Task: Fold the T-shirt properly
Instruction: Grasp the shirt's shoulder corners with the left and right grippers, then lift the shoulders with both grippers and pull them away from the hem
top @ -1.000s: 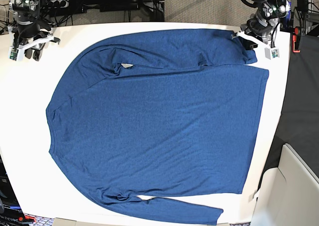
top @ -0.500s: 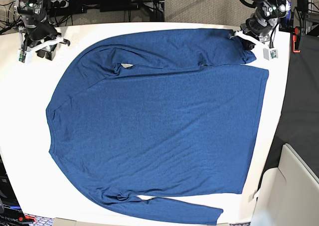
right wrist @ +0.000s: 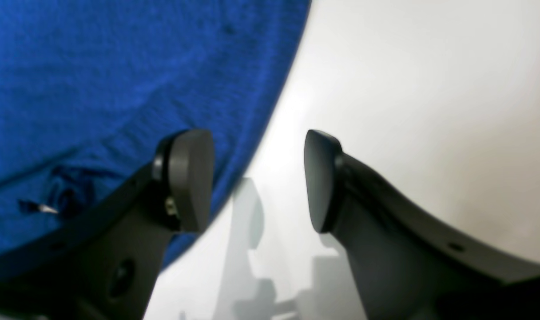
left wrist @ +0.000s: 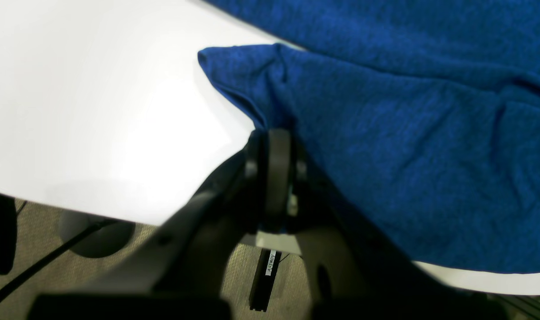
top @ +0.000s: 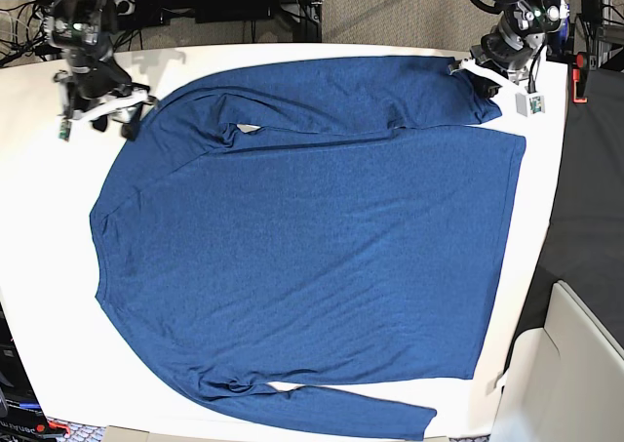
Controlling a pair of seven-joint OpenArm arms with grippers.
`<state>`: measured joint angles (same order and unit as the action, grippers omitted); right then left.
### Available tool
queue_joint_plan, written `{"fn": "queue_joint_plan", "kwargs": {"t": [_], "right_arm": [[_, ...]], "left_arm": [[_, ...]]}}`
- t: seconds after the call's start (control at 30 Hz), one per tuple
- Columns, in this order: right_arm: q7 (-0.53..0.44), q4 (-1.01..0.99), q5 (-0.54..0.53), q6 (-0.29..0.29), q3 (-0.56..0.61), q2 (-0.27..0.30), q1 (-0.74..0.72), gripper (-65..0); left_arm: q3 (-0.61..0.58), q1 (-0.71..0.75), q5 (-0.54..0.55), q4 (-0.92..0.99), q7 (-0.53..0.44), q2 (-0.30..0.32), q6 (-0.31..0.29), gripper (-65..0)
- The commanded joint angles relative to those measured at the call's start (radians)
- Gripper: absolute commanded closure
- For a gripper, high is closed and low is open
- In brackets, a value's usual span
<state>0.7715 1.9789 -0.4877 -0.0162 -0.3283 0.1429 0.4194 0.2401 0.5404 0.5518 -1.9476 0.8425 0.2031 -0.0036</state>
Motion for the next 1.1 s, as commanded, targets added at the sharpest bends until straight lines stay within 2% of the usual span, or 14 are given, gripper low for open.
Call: {"fn": "queue_joint_plan", "kwargs": {"t": [0.0, 0.13, 0.33, 0.47, 0.53, 0.67, 0.7, 0.8, 0.87, 0.93, 1.07], "right_arm": [[-0.004, -0.002, -0.006, 0.002, -0.005, 0.008, -0.004, -32.9], [0.064, -0.068, -0.006, 0.002, -0.005, -0.032, -0.052, -32.9], [0.073, -0.143, -0.009, 0.002, -0.005, -0.055, -0.107, -32.7], [0.075, -0.192, -0.085, 0.002, -0.007, -0.073, -0.130, -32.2], [0.085, -0.206, -0.102, 0.002, -0.015, -0.076, -0.135, -26.2], [0.095, -0.203, -0.105, 0.002, -0.016, -0.096, -0.129, -3.6], [0.096, -0.197, -0.107, 0.002, -0.016, -0.096, -0.127, 0.0], [0.096, -0.152, -0.107, 0.000, -0.036, -0.091, -0.090, -0.2], [0.099, -0.108, -0.107, -0.032, -0.056, -0.091, -0.063, -0.2], [0.101, -0.063, -0.107, -0.097, -0.076, -0.087, -0.030, -0.2], [0.101, -0.019, -0.107, -0.259, -0.124, -0.065, 0.045, -0.2]], "left_arm": [[0.006, 0.002, 0.003, -0.017, -0.010, 0.011, -0.002, -0.2], [0.006, 0.002, 0.003, -0.017, -0.010, 0.011, -0.002, -0.2], [0.006, 0.004, 0.003, -0.017, -0.010, 0.009, -0.002, -0.2], [0.006, 0.004, 0.003, -0.017, -0.010, 0.009, -0.002, -0.2], [0.006, 0.004, 0.003, -0.017, -0.010, 0.009, -0.002, -0.2], [0.006, 0.019, 0.003, -0.017, -0.010, 0.009, -0.002, -0.2], [0.006, 0.019, 0.003, -0.017, -0.010, 0.009, -0.002, -0.2], [0.006, 0.036, 0.003, -0.017, -0.010, 0.011, -0.002, -0.2], [0.006, 0.043, 0.003, -0.017, -0.010, 0.012, -0.002, -0.2], [0.005, 0.059, 0.003, -0.017, -0.012, 0.012, -0.002, -0.2], [0.003, 0.097, 0.003, -0.029, -0.021, 0.032, -0.002, -0.2]]}}
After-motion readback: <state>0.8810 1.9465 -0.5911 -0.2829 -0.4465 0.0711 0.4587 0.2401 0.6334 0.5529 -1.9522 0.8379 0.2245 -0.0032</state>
